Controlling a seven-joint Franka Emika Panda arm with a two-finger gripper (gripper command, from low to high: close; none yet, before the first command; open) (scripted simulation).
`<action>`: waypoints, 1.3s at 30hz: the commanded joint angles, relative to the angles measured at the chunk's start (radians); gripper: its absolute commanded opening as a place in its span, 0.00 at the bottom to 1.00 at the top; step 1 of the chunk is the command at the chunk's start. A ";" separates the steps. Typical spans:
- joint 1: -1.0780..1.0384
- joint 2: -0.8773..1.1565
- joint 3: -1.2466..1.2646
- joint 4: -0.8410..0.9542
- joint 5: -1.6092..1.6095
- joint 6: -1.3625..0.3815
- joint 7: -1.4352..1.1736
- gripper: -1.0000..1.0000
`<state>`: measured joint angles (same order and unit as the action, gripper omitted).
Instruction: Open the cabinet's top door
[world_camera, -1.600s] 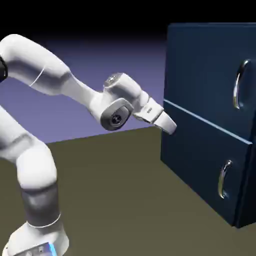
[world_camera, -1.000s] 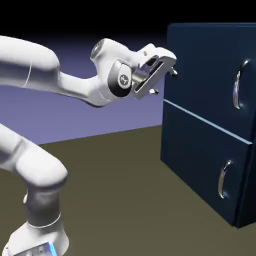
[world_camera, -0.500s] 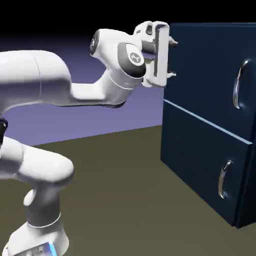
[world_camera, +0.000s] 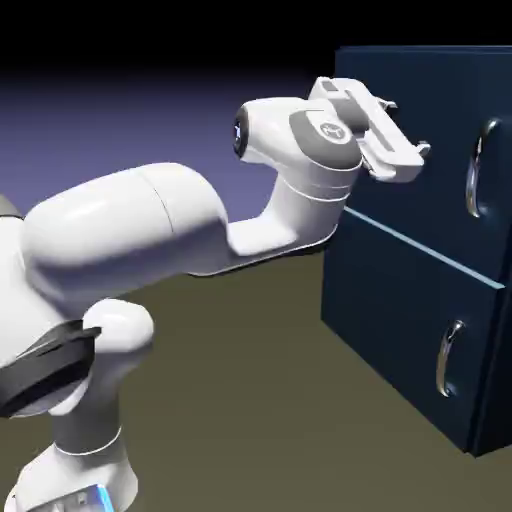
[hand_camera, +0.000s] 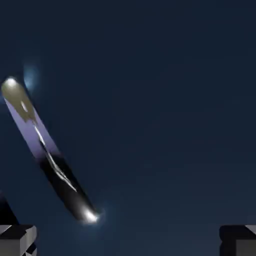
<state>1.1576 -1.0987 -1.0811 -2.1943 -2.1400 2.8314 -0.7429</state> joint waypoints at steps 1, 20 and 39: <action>0.023 -0.011 -0.022 0.013 -0.044 -0.004 -0.030 0.50; 0.227 -0.080 -0.164 0.104 -0.362 -0.139 -0.196 0.00; -0.022 0.410 -0.100 0.137 -0.706 0.038 0.613 0.00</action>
<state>1.1350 -0.6888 -1.1818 -2.0583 -2.8431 2.8686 -0.1295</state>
